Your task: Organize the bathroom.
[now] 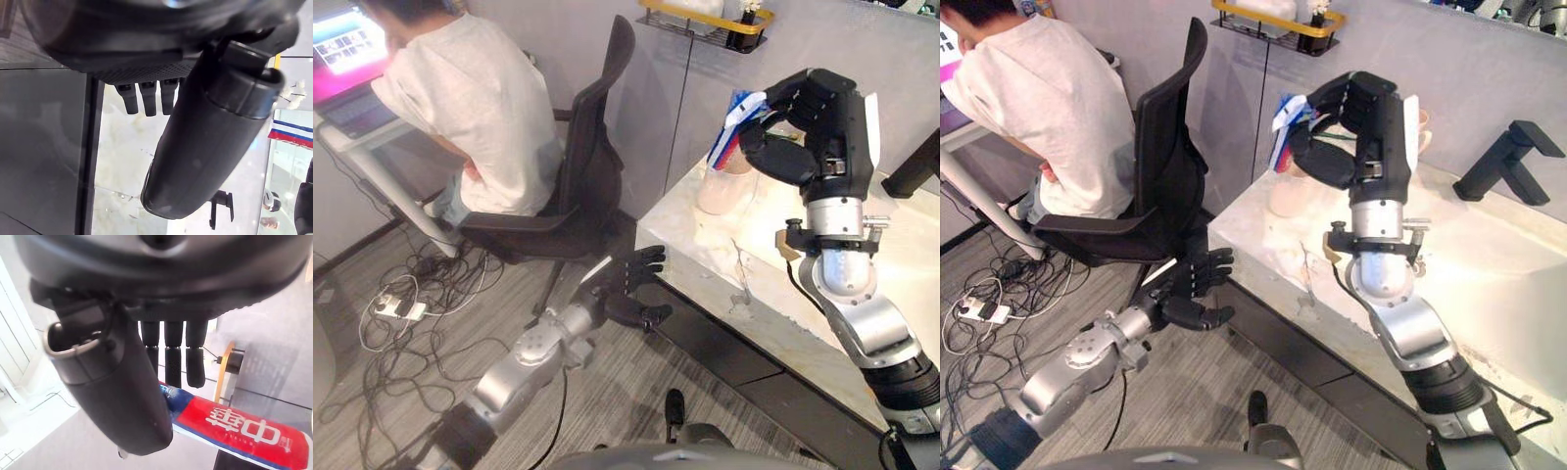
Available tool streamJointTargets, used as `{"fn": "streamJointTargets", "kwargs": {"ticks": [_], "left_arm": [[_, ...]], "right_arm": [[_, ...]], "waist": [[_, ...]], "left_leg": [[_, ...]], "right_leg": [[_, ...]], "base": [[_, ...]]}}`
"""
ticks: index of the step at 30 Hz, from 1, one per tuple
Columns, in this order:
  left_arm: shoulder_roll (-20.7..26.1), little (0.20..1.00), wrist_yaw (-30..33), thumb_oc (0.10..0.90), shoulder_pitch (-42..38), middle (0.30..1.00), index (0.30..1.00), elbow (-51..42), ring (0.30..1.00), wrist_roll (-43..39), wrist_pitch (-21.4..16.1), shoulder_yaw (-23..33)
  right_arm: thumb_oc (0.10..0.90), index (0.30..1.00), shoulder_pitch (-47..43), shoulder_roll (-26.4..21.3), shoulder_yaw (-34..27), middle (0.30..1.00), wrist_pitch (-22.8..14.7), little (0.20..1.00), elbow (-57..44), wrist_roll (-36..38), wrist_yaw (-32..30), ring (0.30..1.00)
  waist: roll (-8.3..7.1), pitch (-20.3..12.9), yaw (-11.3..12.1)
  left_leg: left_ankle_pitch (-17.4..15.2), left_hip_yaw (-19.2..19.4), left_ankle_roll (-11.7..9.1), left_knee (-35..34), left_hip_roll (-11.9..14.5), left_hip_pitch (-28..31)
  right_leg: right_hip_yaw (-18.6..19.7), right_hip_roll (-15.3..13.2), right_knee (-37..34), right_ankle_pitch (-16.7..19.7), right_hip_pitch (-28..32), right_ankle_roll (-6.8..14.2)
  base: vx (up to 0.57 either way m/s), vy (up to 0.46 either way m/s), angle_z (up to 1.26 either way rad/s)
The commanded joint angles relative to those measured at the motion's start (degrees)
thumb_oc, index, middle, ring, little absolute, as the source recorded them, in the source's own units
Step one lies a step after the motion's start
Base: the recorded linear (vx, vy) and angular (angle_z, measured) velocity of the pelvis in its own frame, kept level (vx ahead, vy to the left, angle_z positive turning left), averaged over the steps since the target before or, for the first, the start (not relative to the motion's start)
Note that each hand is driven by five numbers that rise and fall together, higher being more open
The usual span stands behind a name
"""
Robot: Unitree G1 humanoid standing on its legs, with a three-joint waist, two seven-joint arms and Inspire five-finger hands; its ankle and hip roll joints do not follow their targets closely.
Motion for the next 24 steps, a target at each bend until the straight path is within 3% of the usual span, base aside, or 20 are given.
{"fn": "streamJointTargets", "kwargs": {"ticks": [1, 12, 24], "left_arm": [[0.4, 0.900, -0.5, 0.800, -1.9, 0.900, 0.900, -4.8, 0.900, -0.5, -6.3, 0.1], [0.7, 0.900, -0.8, 0.800, -0.3, 0.900, 0.900, -5.1, 0.900, -0.9, -6.9, 1.1], [1.2, 0.900, -1.8, 0.800, 1.6, 0.900, 0.900, -5.8, 0.900, -1.1, -6.0, 2.5]], "right_arm": [[0.400, 0.300, -6.6, -2.7, -7.7, 0.300, -4.4, 0.300, -1.3, -2.1, -3.9, 0.300], [0.400, 0.300, -5.6, -3.6, -9.8, 0.300, -5.6, 0.300, -2.3, -2.4, -6.1, 0.300], [0.400, 0.300, -3.5, -5.4, -10.0, 0.300, -1.3, 0.300, -0.5, -1.7, -3.6, 0.300]], "waist": [[0.13, -4.5, 0.6], [-0.05, -4.7, 0.4], [-0.14, -4.8, 0.5]], "left_leg": [[-0.3, 1.4, -0.2, -0.1, 0.4, -4.6], [-0.2, 2.4, -0.5, 0.7, 0.9, -4.5], [-0.1, 2.6, -1.1, 1.3, 1.7, -4.8]], "right_leg": [[-3.1, -0.2, 0.4, -9.1, 5.0, 6.8], [-2.8, 0.6, 0.4, -10.0, 5.8, 6.1], [-3.0, 1.1, 0.2, -10.3, 6.1, 5.7]], "base": [[0.06, -0.012, -0.05], [0.04, -0.021, -0.01], [0.06, -0.047, -0.01]]}}
